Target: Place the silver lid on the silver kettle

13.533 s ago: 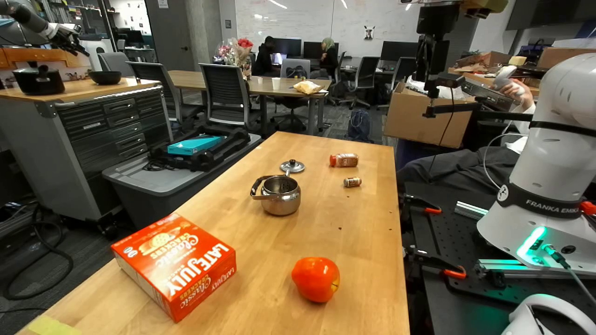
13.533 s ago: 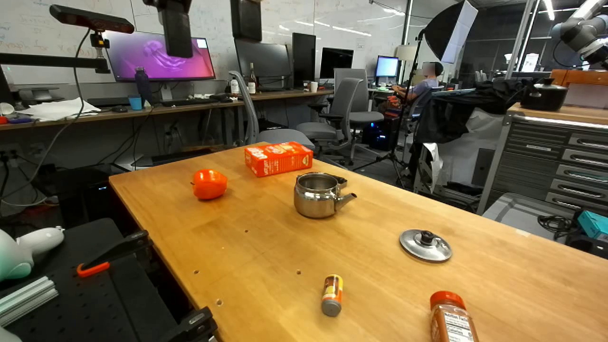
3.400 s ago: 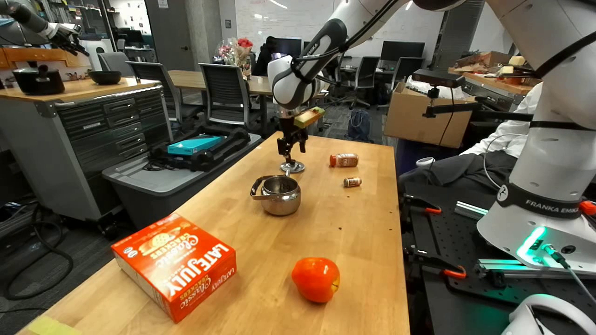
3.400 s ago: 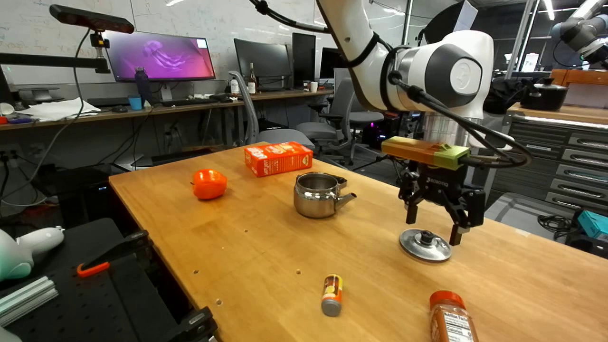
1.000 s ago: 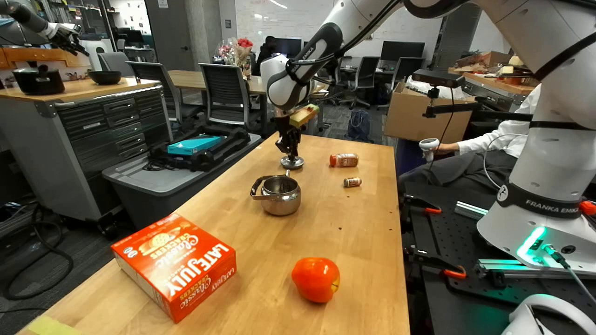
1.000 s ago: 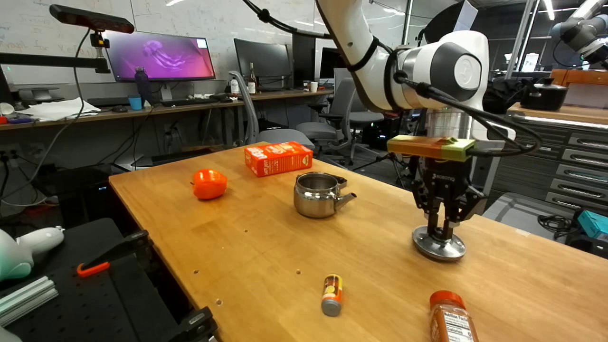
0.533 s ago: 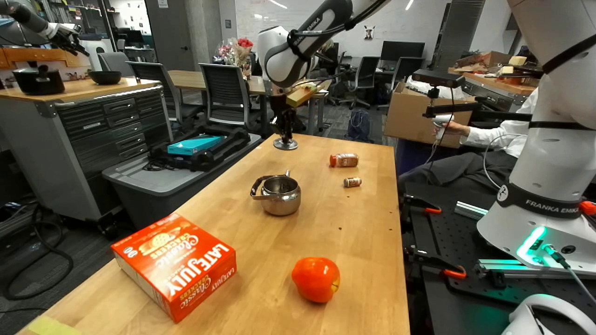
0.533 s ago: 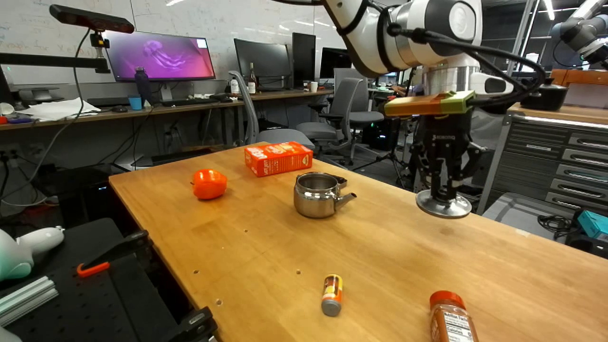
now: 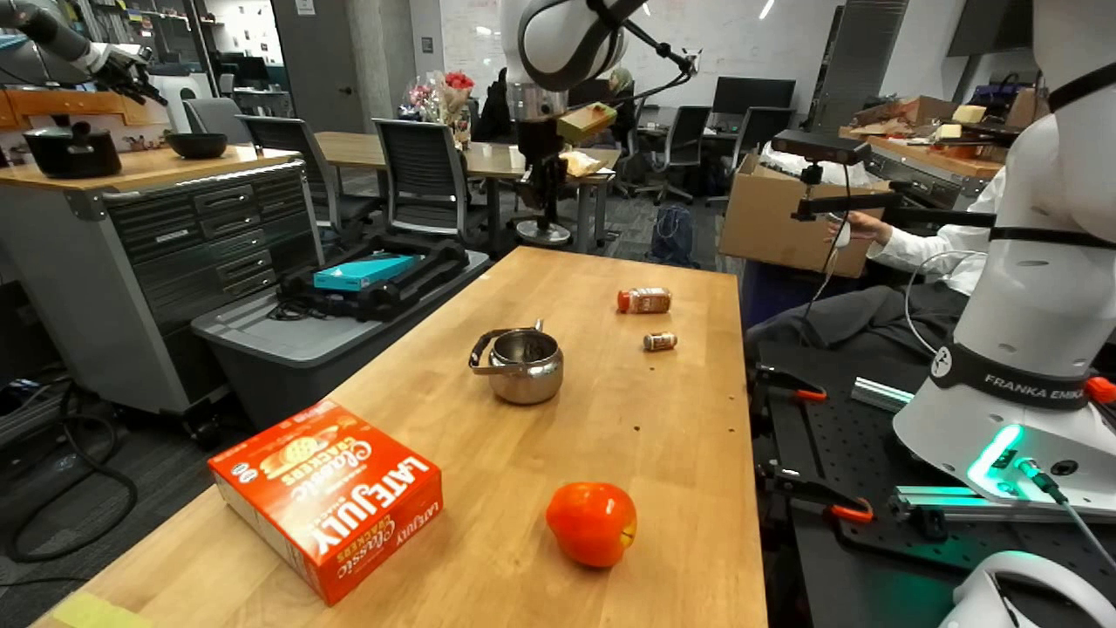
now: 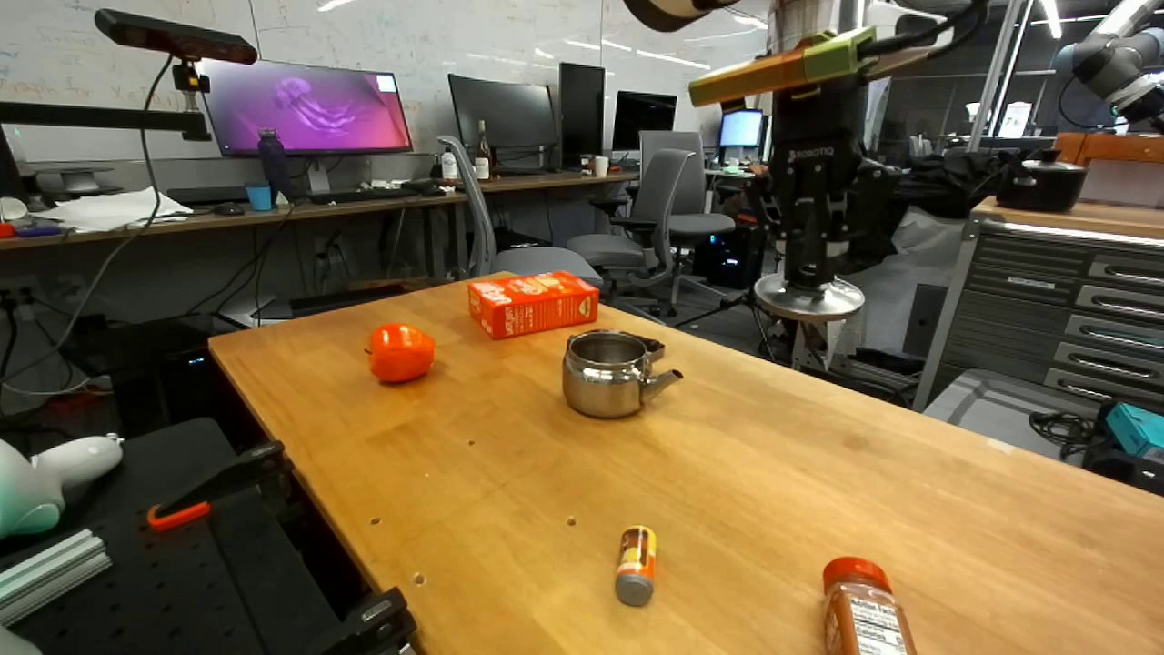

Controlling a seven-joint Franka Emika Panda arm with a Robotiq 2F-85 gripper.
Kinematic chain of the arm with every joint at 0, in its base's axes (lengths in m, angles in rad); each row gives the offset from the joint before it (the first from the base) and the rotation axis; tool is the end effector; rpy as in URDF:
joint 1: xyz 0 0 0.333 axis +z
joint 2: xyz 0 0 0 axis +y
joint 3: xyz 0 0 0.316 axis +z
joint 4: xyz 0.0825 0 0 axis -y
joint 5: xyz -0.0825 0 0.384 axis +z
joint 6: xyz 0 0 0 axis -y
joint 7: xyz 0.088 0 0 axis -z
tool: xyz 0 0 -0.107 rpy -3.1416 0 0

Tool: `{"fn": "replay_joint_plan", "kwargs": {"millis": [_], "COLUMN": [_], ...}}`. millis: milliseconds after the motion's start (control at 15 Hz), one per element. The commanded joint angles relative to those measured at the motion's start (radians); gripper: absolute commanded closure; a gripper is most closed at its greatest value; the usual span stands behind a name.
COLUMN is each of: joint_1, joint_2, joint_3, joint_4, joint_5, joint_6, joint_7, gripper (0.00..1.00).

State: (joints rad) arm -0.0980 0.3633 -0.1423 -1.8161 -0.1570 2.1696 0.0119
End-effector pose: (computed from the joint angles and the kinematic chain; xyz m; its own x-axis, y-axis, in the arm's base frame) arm 0.6206 -0.1518 0.3422 0.9879 -0.1547 -0.0144 -0.1497 -0.9725 0.1784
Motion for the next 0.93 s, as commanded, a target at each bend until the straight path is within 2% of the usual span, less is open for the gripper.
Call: {"fn": "replay_joint_plan", "kwargs": {"millis": [0,867], "joint_1": [-0.010,0.007], "joint_2": [-0.117,-0.181], "joint_3": [0.024,0.051], "joint_4": [-0.084,-0.160], "joint_5": [0.010,-0.053], "joint_6": [-0.046,-0.034], "joint_7": [-0.090,-0.192], "gripper": [0.93,0.93]}}
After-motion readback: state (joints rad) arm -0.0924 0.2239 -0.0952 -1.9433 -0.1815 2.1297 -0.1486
